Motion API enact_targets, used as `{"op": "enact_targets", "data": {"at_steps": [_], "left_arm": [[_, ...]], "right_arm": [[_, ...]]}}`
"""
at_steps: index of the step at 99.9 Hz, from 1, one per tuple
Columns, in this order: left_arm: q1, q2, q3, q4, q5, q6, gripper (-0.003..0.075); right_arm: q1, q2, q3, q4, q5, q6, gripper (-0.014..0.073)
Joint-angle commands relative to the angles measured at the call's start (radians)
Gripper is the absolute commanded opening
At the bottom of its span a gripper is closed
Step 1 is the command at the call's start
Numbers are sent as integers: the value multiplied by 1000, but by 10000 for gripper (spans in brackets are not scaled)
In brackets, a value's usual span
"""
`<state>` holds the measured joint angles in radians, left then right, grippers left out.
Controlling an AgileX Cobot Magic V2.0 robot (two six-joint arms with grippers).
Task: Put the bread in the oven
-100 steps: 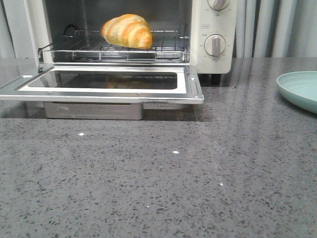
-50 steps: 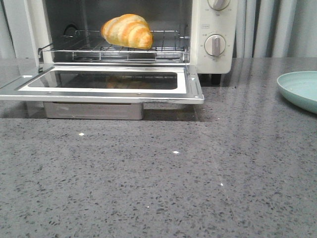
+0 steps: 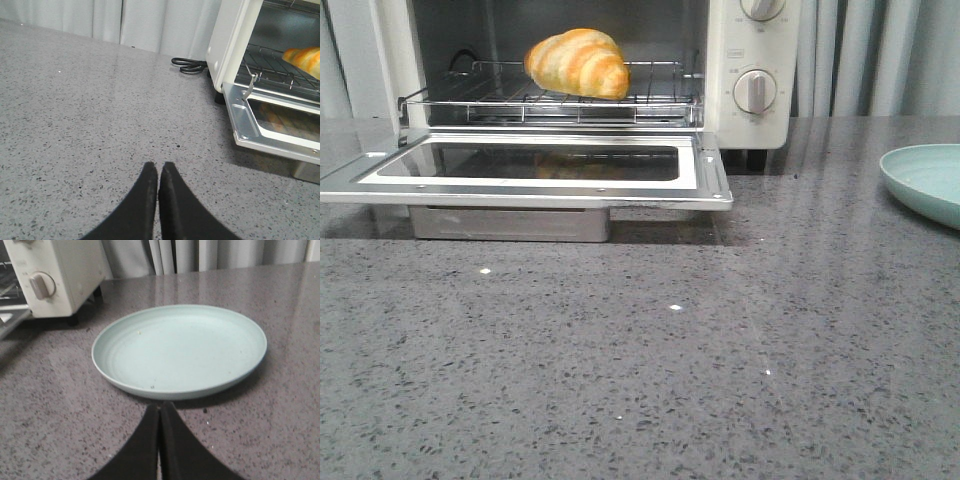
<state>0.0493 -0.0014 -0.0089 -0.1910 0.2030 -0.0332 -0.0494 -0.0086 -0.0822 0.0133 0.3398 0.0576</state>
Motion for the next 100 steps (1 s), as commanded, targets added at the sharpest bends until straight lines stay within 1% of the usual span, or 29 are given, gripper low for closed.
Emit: {"op": "enact_targets", "data": {"at_steps": [1,32,49,85,95,100], "left_arm": [[1,-27,-28,-10,-81,-1,-21],[1,-27,-28,-10,-81,-1,-22],[1,-27,-28,-10,-81,-1,-22],[1,-27,-28,-10,-81,-1,-22],[1,-27,-28,-10,-81,-1,-22],[1,-27,-28,-10,-81,-1,-21]], "right_arm": [[-10,-19,-5,-5,-91,-8,-57],[-14,-19,60,-5,-169,-8,-57],[-14,-19,118,-5,-292,-8,-57],[-14,-19,118,-5,-292,-8,-57],[-14,-19,118,-5,-263,-8,-57],[-14,-19,118,-5,-224,-8,-57]]}}
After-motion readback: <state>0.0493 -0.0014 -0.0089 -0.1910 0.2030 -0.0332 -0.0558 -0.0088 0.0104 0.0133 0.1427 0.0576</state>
